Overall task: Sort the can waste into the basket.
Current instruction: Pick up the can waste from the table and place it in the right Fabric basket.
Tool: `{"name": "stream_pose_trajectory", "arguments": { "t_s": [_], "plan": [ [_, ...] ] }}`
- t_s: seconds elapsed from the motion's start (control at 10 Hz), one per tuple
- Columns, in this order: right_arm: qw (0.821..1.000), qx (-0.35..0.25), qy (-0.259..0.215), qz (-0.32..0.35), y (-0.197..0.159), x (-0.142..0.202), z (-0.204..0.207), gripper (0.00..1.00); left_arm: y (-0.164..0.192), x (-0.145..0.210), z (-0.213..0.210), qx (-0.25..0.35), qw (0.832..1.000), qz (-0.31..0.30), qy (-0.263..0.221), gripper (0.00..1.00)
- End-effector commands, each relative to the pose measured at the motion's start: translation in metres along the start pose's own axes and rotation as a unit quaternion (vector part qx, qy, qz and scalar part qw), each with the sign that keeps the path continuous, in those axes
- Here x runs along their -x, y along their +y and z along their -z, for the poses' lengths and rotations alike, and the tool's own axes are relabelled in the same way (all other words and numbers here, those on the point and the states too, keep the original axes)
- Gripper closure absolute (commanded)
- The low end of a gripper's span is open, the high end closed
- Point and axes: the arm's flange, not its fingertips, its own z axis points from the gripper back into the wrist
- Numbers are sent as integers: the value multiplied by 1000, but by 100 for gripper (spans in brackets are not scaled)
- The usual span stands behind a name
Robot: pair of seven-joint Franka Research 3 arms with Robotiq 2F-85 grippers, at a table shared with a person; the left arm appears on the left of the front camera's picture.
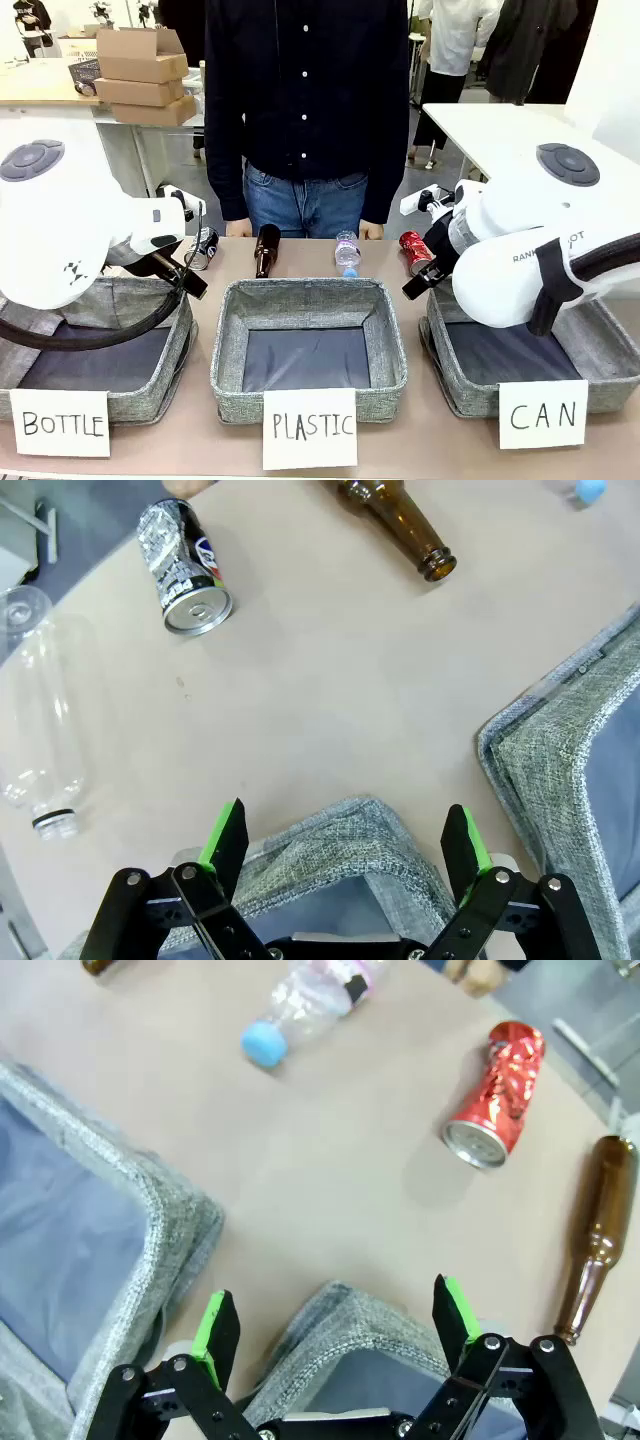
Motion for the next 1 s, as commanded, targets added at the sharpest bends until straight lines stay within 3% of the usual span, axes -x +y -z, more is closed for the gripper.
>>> {"name": "stream_pose_trajectory", "arguments": {
  "t_s": [0.0, 0.9],
  "plan": [
    [1000, 0, 0, 0, 0, 0, 0, 0, 0, 0, 0, 0, 1000, 0, 0, 0],
    [1000, 0, 0, 0, 0, 0, 0, 0, 0, 0, 0, 0, 1000, 0, 0, 0]
  ]
}}
